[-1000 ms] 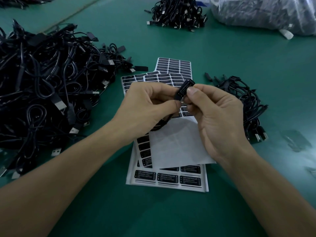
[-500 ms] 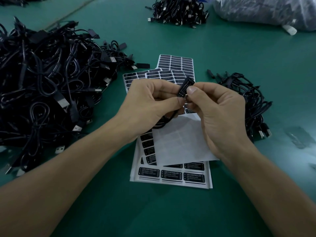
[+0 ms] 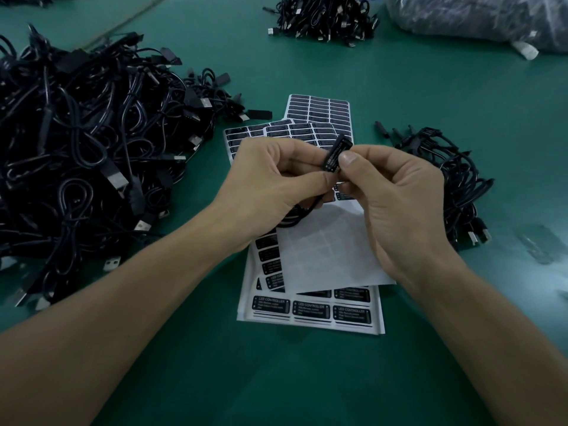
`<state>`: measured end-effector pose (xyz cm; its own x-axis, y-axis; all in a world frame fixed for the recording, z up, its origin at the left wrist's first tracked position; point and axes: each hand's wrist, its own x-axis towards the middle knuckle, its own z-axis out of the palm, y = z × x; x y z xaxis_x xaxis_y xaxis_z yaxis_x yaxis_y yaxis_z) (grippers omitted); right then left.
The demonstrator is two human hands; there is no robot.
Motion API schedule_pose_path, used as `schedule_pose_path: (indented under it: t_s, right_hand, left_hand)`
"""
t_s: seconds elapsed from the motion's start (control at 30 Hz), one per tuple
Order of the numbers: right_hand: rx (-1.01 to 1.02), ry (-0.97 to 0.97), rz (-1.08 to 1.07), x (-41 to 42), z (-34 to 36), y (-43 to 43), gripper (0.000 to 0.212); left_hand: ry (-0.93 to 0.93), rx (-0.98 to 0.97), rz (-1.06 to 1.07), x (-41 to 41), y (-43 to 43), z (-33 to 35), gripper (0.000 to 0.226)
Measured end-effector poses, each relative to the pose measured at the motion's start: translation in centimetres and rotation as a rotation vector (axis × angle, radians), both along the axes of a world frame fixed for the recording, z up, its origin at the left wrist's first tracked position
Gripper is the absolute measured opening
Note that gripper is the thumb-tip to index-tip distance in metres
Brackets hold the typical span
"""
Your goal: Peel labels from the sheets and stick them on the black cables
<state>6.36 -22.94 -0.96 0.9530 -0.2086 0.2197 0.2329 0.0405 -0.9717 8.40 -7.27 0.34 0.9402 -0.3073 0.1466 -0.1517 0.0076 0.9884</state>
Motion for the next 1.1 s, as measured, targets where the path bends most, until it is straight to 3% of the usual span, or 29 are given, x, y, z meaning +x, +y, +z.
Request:
schedule_pose_path:
  t_s: [0.57,1.1]
  right_hand:
    - [-0.178,-0.065,-0.113,-0.39,-0.03,0.49,0.007]
    - [-0.162,-0.143,-0.097,-0.65,-0.02,0.93,0.016]
  left_hand:
    - [0.009,-0.004,-0.046,0.26,0.17,-0.28,0.015]
    - [0.082,-0.038,0.009,0.28,-0.03,-0.59,0.006]
